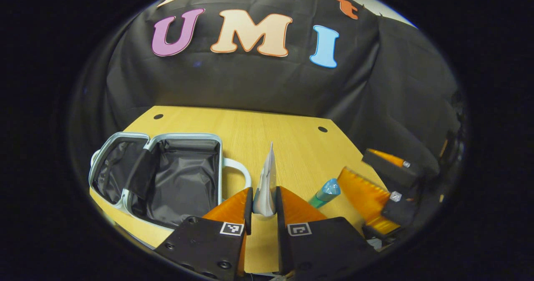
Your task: First open the suitcase, pack the skin care products into it, and then close the suitcase.
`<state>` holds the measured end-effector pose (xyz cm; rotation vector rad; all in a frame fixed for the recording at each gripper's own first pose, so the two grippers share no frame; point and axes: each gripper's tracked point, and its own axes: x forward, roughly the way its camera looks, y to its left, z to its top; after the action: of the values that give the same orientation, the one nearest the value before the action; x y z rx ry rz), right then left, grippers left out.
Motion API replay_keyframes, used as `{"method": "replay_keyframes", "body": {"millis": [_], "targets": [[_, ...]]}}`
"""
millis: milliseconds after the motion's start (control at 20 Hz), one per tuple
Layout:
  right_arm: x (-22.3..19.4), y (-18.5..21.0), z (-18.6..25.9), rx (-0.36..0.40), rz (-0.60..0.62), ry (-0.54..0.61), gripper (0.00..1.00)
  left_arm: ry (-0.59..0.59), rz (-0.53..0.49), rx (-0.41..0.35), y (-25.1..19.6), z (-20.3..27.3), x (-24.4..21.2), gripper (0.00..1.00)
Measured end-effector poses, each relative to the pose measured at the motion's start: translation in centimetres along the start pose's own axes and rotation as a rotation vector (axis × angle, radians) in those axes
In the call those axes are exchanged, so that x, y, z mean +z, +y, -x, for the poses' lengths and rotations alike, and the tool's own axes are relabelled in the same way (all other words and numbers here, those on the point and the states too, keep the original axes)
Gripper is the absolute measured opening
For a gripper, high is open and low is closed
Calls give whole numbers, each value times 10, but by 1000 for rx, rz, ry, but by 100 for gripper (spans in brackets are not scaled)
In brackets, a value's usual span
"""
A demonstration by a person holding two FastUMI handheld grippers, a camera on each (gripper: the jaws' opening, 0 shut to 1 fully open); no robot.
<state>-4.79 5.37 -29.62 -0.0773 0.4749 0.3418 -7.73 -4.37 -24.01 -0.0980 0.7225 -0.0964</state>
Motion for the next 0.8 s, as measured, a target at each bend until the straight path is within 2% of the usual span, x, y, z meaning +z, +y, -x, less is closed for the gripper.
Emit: {"method": "replay_keyframes", "body": {"millis": [250,450,650,750,800], "targets": [[-48,2,-19,-29,29,92,99,9,-11,11,19,11,12,24],[-89,8,-28,-8,19,181,96,11,-23,25,33,19,14,23],[-107,17,-32,17,33,231,83,23,-8,40,47,22,11,23],[-110,10,-38,-6,44,237,74,31,4,46,54,23,9,23],[-106,11,-34,-3,29,238,64,34,11,49,58,23,7,23]]}}
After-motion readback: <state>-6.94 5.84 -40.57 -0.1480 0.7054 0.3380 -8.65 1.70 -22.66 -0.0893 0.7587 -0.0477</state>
